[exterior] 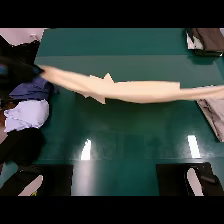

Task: Fold the shirts.

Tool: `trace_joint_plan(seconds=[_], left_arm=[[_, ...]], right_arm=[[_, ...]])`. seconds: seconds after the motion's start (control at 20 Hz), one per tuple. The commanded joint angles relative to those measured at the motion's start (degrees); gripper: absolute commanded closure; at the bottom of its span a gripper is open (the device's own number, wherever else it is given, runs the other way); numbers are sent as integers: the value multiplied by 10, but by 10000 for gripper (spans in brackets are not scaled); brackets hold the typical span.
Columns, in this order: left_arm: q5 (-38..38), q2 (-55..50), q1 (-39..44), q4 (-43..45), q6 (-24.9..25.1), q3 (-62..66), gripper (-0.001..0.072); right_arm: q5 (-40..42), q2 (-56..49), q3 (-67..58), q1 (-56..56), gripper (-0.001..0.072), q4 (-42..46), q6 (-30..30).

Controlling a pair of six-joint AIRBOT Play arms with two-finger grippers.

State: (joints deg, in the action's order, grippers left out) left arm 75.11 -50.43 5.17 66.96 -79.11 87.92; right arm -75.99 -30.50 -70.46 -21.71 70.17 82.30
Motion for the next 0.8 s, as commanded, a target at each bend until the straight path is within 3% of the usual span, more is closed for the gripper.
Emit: trace_joint_plan(seconds=[0.0, 0.3, 0.5, 0.75], left_arm=[[25, 9, 0, 0, -1, 172, 684], [46, 18, 0, -17, -35, 358, 684], [72, 42, 0, -54, -41, 373, 685], [137, 61, 0, -45, -80, 372, 685]], right_arm=[[14, -14, -136, 1, 697, -2, 1], [-8, -77, -364, 1, 697, -2, 2], [-103, -122, -494, 1, 697, 0, 20], [-192, -140, -508, 1, 697, 4, 65]])
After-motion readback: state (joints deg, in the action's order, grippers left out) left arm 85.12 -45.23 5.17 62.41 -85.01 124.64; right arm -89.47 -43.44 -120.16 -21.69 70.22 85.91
